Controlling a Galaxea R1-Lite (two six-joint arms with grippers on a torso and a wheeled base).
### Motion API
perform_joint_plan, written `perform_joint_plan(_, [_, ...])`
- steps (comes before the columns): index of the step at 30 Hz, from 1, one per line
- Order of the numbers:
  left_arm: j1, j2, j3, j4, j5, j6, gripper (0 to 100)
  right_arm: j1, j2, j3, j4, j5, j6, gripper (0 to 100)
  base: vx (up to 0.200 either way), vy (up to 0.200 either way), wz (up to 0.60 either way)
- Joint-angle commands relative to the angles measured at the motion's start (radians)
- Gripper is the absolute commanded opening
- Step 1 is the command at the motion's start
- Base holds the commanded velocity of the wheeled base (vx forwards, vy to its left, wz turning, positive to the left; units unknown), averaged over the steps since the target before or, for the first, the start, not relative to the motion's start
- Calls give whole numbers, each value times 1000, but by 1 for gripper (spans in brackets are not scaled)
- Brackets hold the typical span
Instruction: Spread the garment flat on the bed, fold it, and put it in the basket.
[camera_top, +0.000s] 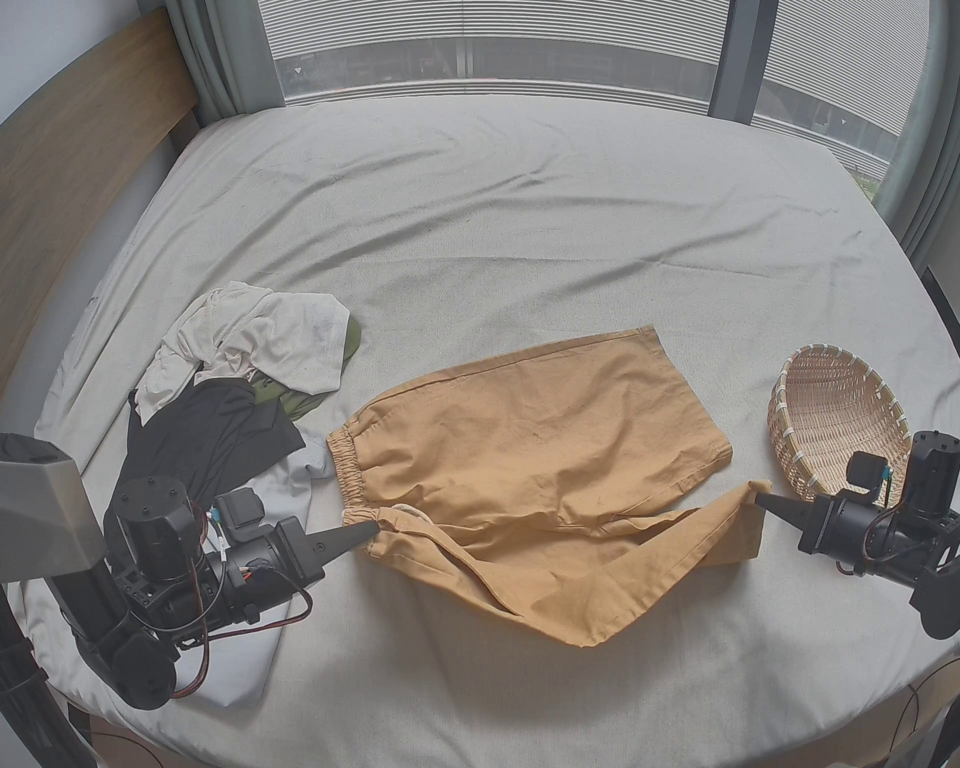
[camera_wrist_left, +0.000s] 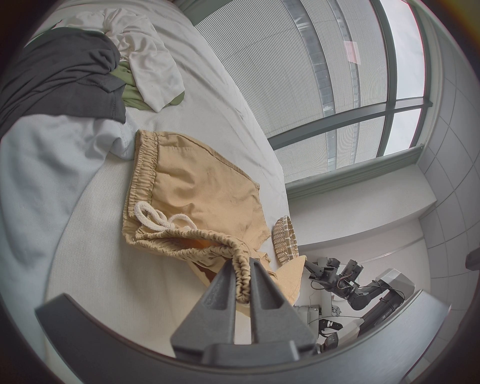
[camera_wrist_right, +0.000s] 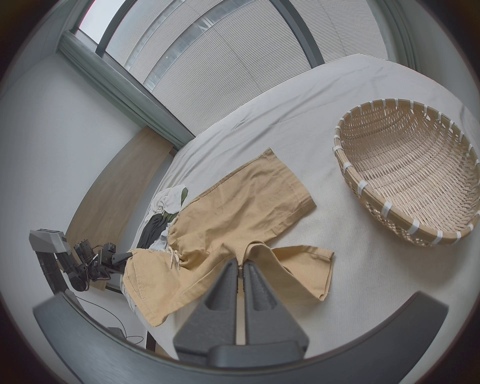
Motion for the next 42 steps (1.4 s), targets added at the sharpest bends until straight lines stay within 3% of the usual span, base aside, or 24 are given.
perform_joint_plan(1, [1, -3, -12, -3, 5, -3, 0, 0, 6, -39, 0, 0, 10, 0, 0, 0, 0])
perform_joint_plan(15, [22, -29, -18, -3, 4, -3, 0, -54, 38, -163, 0, 114, 46, 0, 0, 0, 0])
perform_joint_plan(42, [62, -25, -59, -3, 7, -29, 0, -75, 138, -395, 15, 120, 60, 0, 0, 0, 0])
